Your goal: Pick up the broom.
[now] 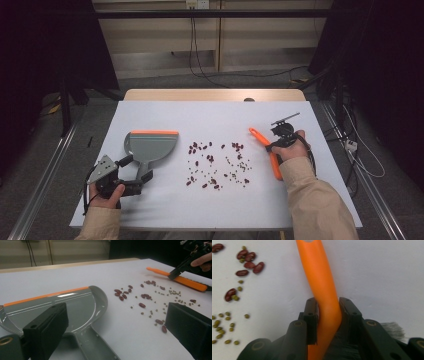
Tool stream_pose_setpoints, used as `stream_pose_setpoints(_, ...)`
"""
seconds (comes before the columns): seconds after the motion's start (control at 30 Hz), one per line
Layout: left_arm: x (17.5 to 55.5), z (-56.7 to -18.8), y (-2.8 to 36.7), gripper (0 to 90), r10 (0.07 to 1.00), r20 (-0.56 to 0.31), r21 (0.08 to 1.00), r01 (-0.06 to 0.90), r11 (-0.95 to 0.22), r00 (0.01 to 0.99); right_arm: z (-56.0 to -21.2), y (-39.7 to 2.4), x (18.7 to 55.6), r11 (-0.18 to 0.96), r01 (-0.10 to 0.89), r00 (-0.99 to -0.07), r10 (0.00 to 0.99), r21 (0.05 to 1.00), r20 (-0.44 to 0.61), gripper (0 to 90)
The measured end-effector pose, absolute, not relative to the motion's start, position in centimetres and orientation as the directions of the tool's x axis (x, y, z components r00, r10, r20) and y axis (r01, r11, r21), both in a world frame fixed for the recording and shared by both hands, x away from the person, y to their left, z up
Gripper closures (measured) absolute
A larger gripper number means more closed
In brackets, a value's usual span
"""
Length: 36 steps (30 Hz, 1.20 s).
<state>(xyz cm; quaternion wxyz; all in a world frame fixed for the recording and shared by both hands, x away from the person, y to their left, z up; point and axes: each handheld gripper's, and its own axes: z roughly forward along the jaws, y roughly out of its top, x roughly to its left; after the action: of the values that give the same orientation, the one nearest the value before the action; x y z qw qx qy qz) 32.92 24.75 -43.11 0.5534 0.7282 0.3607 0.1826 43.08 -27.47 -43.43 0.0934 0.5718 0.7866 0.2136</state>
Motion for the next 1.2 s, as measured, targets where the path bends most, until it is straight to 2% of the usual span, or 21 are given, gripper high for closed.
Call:
stream_pose_setpoints(0.47, 32.3, -43.0, 25.1, 4.7, 0.739, -0.136, 0.939, 0.323, -0.115, 0.660, -41.9, -28.3, 40.6, 0.189, 0.777, -0.335, 0.932, 0.600, 0.140, 69.9)
stream_pose_setpoints(0.77, 31.7, -42.7, 25.3, 4.8, 0.742, -0.134, 0.943, 0.314, -0.108, 0.657, -41.0, -28.6, 38.6, 0.149, 0.682, -0.353, 0.925, 0.716, 0.143, 70.2)
stream_pose_setpoints(1.2, 31.8, -42.7, 24.2, 4.7, 0.720, -0.138, 0.939, 0.321, -0.123, 0.680, -40.5, -29.6, 36.5, 0.081, 0.585, -0.346, 0.925, 0.807, 0.159, 70.3)
